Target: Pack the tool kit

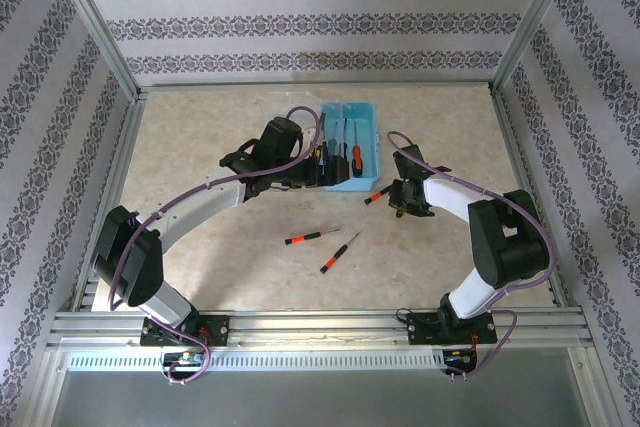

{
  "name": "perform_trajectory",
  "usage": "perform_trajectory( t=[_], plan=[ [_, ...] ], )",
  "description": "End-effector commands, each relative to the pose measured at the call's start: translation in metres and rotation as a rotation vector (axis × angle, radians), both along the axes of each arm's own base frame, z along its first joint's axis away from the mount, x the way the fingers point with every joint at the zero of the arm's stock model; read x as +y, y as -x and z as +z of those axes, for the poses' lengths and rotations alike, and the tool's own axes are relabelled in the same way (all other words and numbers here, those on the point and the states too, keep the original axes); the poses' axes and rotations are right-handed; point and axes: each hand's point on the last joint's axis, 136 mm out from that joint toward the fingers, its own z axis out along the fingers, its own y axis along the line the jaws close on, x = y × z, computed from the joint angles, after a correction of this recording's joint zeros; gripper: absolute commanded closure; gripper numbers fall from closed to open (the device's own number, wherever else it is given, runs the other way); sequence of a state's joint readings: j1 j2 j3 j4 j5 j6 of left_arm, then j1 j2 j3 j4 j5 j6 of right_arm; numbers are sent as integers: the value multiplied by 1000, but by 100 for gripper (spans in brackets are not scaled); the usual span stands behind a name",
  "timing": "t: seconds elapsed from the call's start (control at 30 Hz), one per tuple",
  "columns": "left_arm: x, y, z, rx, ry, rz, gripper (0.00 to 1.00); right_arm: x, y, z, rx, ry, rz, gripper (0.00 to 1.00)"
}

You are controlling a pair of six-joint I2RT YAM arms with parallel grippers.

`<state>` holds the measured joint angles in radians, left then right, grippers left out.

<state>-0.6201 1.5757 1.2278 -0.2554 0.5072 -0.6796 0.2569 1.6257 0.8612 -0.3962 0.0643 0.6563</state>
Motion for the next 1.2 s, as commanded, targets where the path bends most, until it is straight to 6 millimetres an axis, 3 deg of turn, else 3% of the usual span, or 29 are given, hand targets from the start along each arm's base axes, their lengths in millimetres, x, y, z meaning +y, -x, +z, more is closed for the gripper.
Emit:
perform_trajectory(
  t=[0.0,0.17,0.4,0.63,0.93,1.17],
  plan=[
    [2,1,24,-62,5,-5,0,-2,3,2,-3,-15,-16,73],
    [3,1,24,-64,2,-4,0,-1,3,1,-1,-19,-16,69],
    [4,0,24,-70,-7,-3,0,1,2,1,6,-16,0,79],
    [6,-1,26,-83,-15,1,0,-1,2,8,-16,-16,2,82],
    [14,-7,31,-89,-6,21,0,0,-2,39,-83,-22,25,82],
    [35,-23,39,-99,8,88,0,28,-18,85,-161,-2,135,82]
  ],
)
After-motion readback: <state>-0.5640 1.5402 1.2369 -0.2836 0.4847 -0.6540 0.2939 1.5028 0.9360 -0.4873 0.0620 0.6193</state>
